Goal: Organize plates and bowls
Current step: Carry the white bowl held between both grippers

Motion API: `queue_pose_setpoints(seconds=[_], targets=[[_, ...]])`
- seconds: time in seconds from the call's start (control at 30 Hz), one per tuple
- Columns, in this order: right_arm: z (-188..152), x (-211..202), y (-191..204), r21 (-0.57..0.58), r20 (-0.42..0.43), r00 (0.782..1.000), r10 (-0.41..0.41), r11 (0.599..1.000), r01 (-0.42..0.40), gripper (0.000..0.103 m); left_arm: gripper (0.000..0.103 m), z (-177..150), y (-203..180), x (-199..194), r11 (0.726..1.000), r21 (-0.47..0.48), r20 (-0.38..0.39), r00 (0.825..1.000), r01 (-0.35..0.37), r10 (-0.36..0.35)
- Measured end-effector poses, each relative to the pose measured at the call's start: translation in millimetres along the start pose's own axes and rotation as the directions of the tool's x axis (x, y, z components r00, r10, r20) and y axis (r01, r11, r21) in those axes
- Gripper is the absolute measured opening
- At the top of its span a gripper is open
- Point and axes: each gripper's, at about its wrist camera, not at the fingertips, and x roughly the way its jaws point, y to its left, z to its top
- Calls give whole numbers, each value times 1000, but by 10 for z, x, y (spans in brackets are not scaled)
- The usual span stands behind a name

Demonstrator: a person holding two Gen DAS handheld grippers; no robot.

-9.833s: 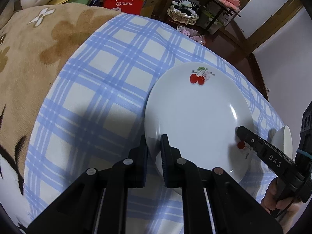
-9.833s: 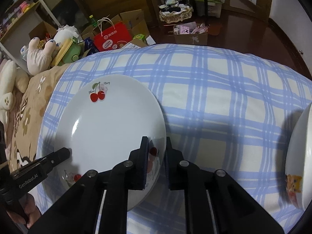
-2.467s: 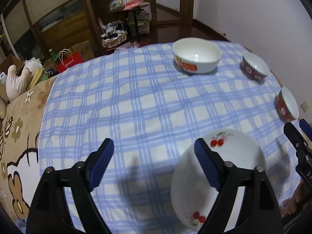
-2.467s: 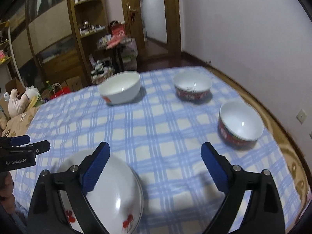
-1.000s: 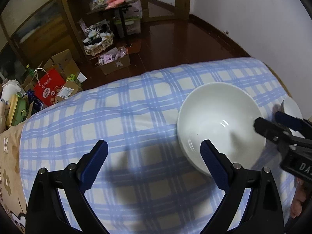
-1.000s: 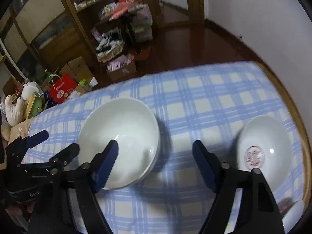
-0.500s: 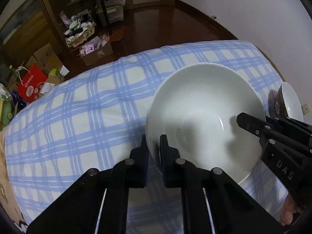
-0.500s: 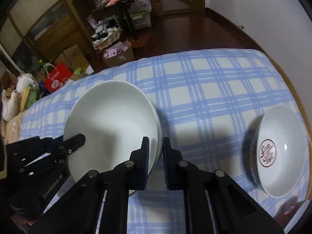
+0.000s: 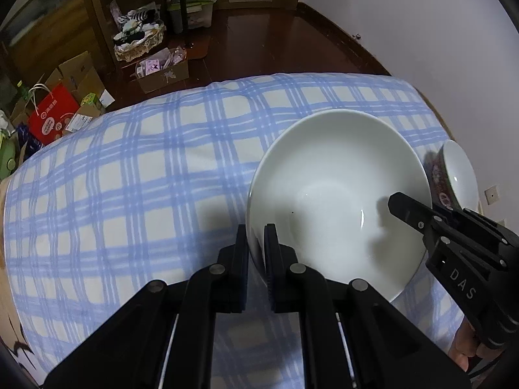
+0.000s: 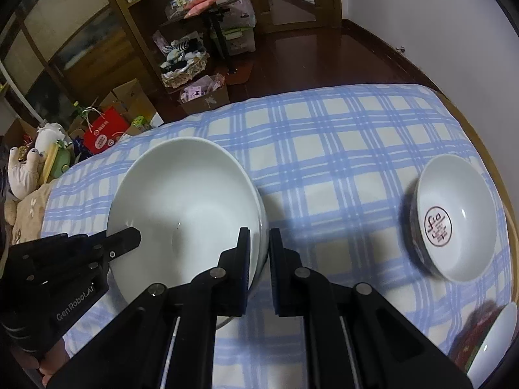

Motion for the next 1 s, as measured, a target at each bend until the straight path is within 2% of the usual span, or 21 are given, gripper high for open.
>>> queue_pose_setpoints(seconds=[0.3, 0.5, 0.7, 1.0], targets=[[-215, -320, 299, -43, 11, 999, 37, 998, -37, 12, 9, -351, 202, -480, 999, -45, 28, 999, -25, 26], [-419, -467, 615, -85, 7, 998, 68, 994, -67, 12, 9, -672, 451, -752, 995, -87, 20, 998, -55, 57], [-671, -539, 893, -127, 1, 995, 95, 987, -94, 12, 10, -1047, 680, -930, 989, -121, -4, 997, -79, 79], [-1025, -518, 1130, -142, -27, 992, 120, 982, -123, 12, 10, -1395, 893, -1053, 980, -181, -1, 996, -88, 89]])
